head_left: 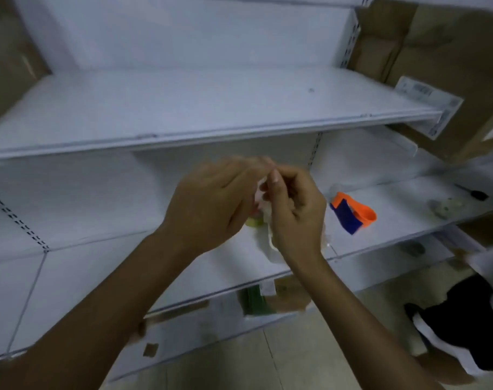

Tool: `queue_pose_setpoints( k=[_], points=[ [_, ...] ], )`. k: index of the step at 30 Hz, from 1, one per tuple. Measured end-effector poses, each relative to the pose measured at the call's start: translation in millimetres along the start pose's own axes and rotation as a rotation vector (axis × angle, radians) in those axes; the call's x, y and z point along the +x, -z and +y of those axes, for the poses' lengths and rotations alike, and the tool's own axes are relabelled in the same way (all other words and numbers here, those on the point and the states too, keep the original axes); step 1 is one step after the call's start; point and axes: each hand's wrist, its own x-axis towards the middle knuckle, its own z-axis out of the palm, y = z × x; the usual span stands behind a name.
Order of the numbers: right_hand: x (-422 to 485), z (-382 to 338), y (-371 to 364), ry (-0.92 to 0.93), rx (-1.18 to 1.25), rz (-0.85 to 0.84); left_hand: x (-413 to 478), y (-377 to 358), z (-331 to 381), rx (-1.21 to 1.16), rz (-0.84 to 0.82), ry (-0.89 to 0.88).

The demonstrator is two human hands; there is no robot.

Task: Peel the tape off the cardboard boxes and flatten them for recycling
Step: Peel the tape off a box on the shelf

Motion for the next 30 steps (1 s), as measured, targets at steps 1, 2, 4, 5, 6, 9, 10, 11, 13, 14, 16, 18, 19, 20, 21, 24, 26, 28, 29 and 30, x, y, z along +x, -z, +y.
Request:
queue_pose_setpoints(
  k=[1,2,4,5,6,9,10,11,13,14,16,18,19,20,21,24,26,28,29,30],
  points=[
    [12.9,-20.0,-6.7,0.099,0.007,-0.006,9.3,18.7,-3.3,0.028,0.094,-0.033],
    [24.4,-37.1,-14.5,0.169,0.014,-0.013,15.9,38.5,-7.6,0.06,0.174,-0.043],
    [43.0,-61.6,-35.0,0.265,0.038,-0.055,18.9,79.0,-20.2,0.17,0.299,-0.012],
    [51.2,-70.6,-47.5,0.311,0.045,-0.084,15.3,97.4,-29.7,0.243,0.354,0.028],
    [58.4,-78.5,-60.8,0.355,0.048,-0.114,10.0,114.2,-40.9,0.318,0.403,0.085],
    [70.9,-94.4,-109.6,0.394,0.082,-0.238,-11.8,159.8,-76.0,0.51,0.444,0.368],
    [71.8,-97.3,-127.1,0.378,0.097,-0.292,-21.5,172.6,-87.1,0.559,0.407,0.471],
    [72.1,-98.5,-144.0,0.355,0.106,-0.35,-32.6,183.4,-97.0,0.599,0.352,0.555],
    [74.6,-100.2,-175.1,0.294,0.09,-0.47,-58.6,196.8,-113.4,0.635,0.212,0.663],
    [77.3,-101.0,-190.0,0.265,0.075,-0.524,-72.8,199.5,-119.8,0.636,0.146,0.69],
    [83.2,-105.4,-218.3,0.232,0.048,-0.602,-99.2,199.3,-128.9,0.624,0.065,0.714],
    [84.6,-111.8,-242.9,0.288,0.023,-0.642,-116.0,196.9,-134.1,0.593,0.047,0.722],
    [82.8,-114.0,-252.8,0.336,0.013,-0.654,-119.9,195.8,-135.9,0.572,0.054,0.724],
    [80.5,-114.8,-260.7,0.379,0.002,-0.665,-121.2,194.9,-137.1,0.549,0.069,0.726],
    [78.6,-113.2,-266.2,0.409,-0.009,-0.676,-121.9,193.5,-138.0,0.529,0.084,0.728],
    [79.5,-101.7,-270.7,0.409,0.01,-0.744,-124.9,183.0,-138.7,0.555,0.135,0.744],
    [81.1,-95.6,-270.4,0.374,0.018,-0.786,-127.2,171.1,-135.7,0.591,0.202,0.774],
    [80.3,-94.0,-271.4,0.373,-0.018,-0.766,-129.0,160.3,-132.0,0.589,0.279,0.81],
    [79.2,-94.6,-272.1,0.382,-0.042,-0.743,-129.7,156.7,-131.3,0.589,0.308,0.825],
    [78.3,-95.3,-272.8,0.394,-0.063,-0.721,-130.4,154.8,-132.0,0.595,0.33,0.833]
  ],
)
